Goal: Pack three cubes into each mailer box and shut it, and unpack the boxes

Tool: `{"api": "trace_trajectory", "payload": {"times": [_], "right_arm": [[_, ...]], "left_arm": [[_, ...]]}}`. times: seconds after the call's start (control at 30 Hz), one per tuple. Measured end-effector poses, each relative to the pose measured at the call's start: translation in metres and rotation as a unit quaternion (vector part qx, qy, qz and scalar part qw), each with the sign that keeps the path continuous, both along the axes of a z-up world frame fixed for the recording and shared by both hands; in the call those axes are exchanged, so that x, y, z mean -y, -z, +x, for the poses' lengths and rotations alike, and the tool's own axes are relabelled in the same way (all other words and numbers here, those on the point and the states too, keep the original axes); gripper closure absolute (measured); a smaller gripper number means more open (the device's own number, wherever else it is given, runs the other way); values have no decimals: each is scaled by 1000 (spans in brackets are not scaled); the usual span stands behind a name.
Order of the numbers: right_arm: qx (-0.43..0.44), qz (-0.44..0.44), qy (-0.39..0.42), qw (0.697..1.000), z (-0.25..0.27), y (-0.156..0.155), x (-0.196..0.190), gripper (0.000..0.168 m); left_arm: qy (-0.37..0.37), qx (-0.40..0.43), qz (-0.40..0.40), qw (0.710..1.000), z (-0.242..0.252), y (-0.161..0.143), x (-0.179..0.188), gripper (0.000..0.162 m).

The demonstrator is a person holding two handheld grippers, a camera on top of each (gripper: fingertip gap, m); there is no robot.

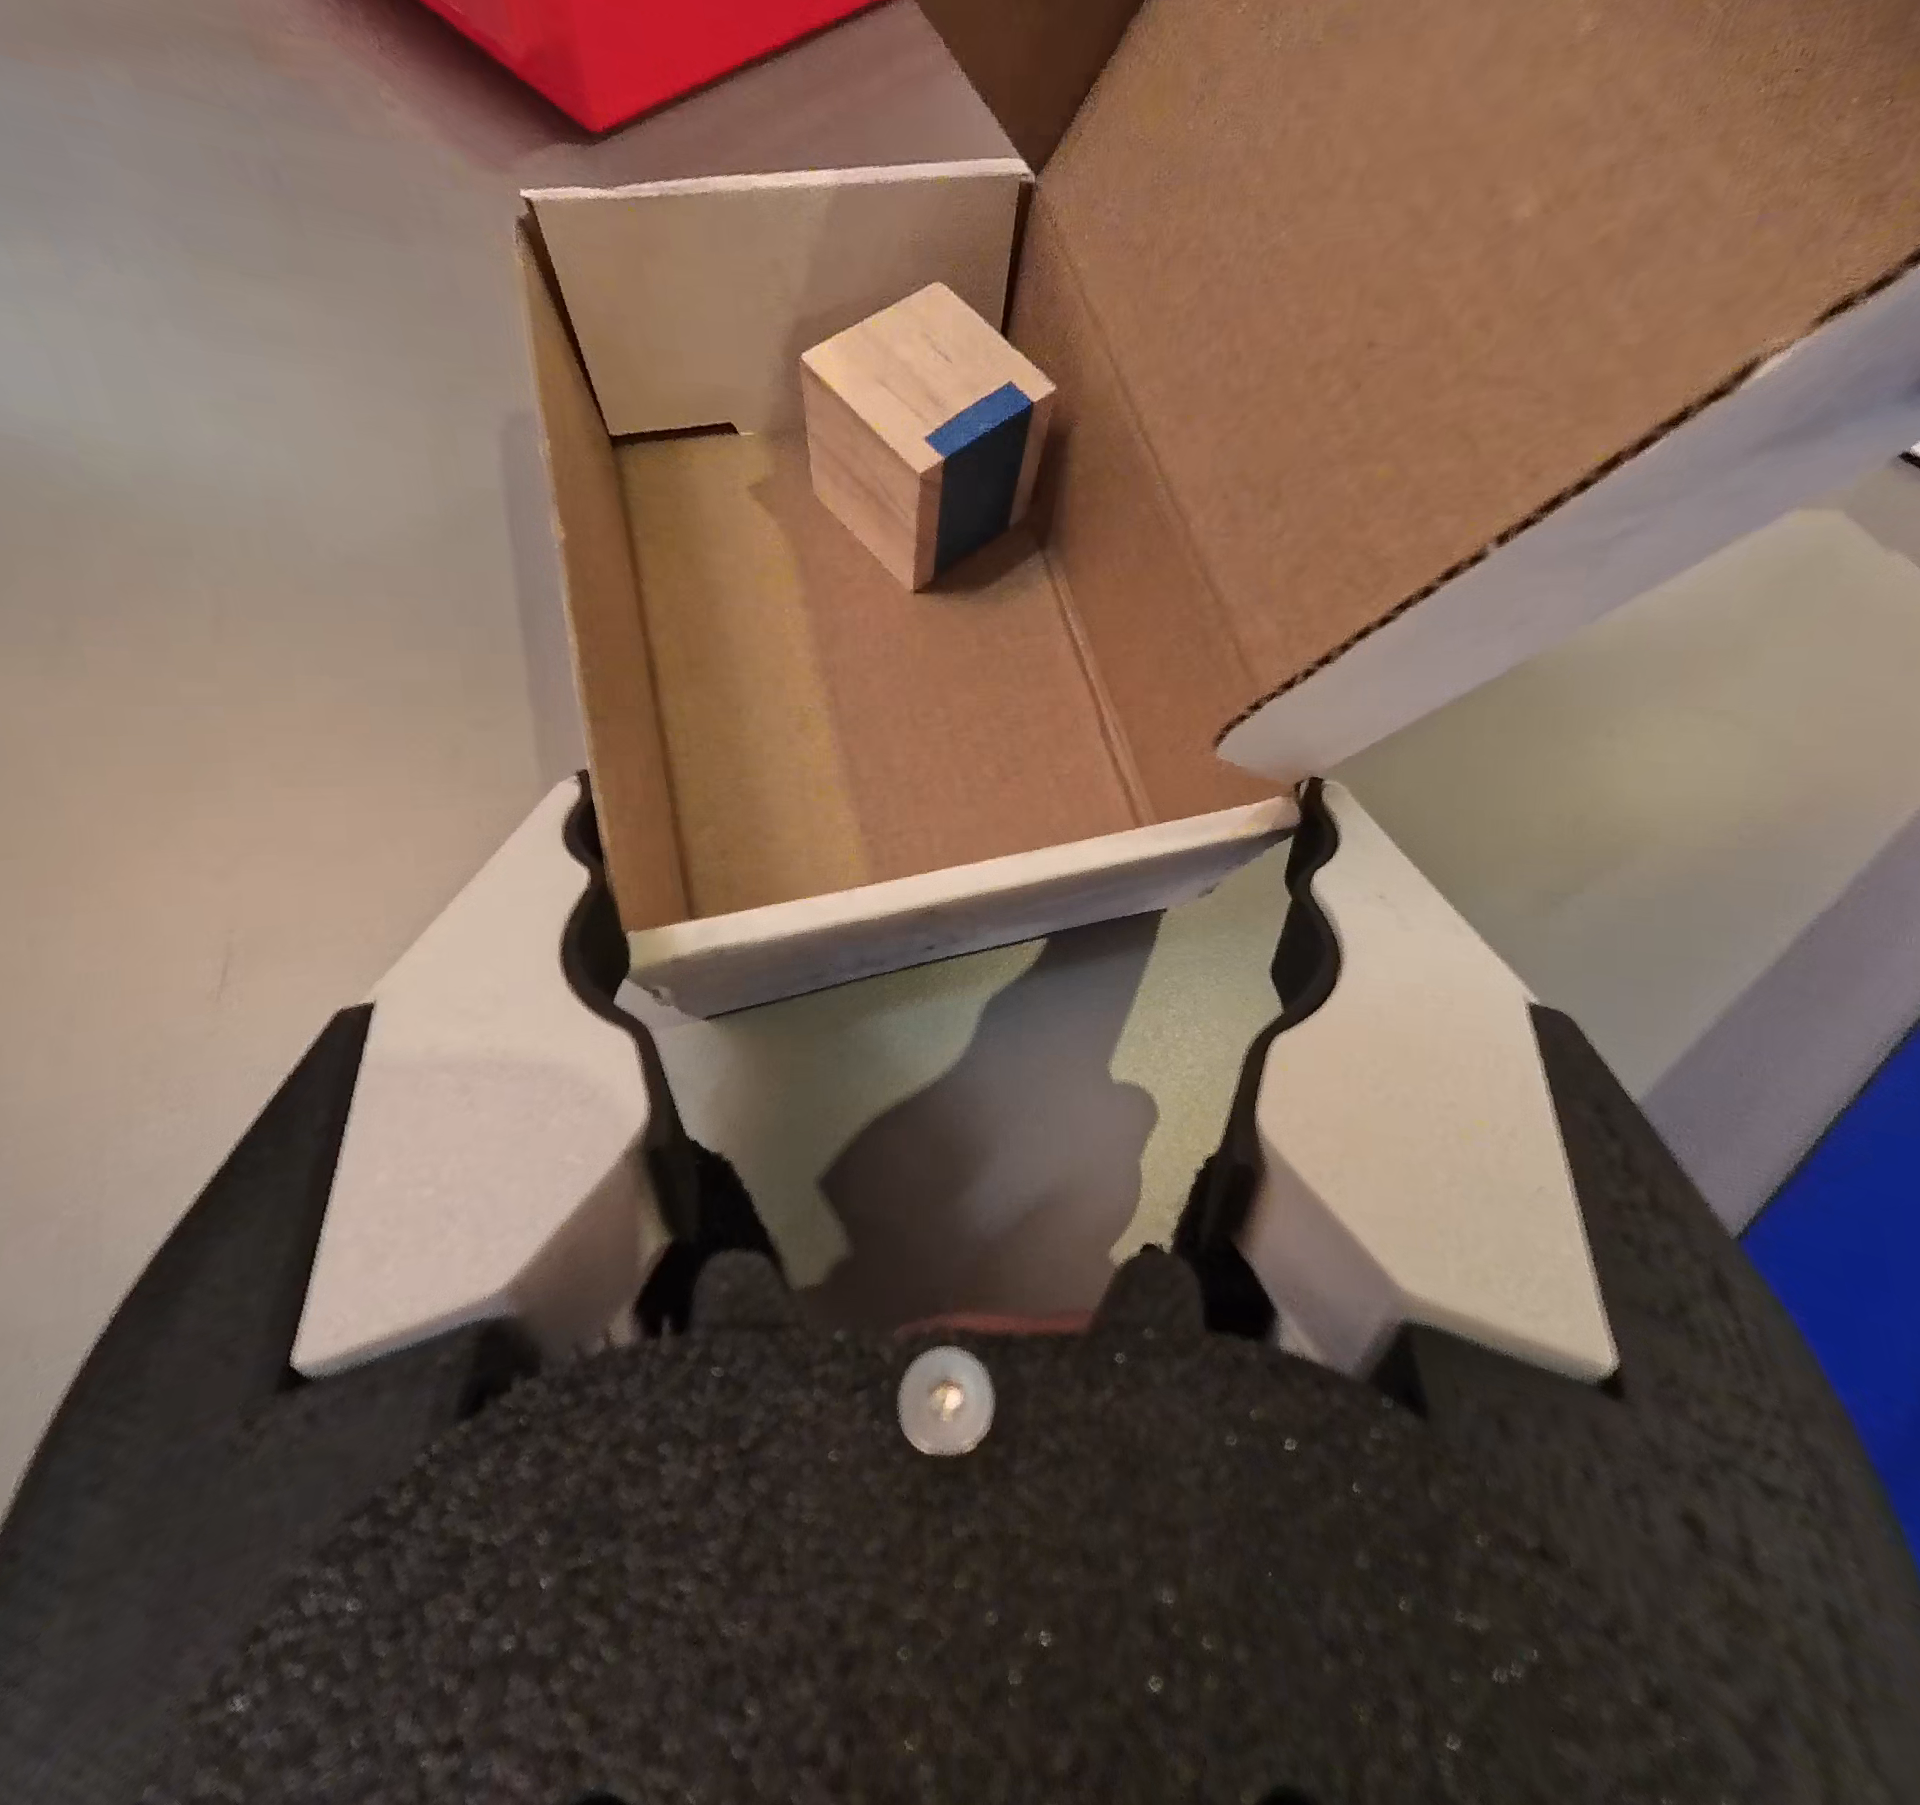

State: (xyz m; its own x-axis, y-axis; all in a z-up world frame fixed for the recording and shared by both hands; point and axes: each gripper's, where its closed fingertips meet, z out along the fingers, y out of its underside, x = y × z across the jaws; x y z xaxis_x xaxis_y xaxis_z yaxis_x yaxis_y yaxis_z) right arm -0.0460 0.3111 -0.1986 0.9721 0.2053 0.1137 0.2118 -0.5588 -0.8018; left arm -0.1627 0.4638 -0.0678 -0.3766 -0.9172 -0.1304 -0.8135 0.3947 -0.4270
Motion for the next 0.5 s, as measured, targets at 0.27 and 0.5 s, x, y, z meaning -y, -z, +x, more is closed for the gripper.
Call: {"api": "trace_trajectory", "payload": {"times": [0.27, 0.5], "right_arm": [[0, -2, -1, 1000, 0, 0, 0, 41], [-1, 1, 0, 1000, 0, 0, 0, 41]], "left_arm": [[-129, -192, 82, 969, -87, 95, -133, 116], [-147, -243, 92, 955, -98, 131, -149, 131]]}}
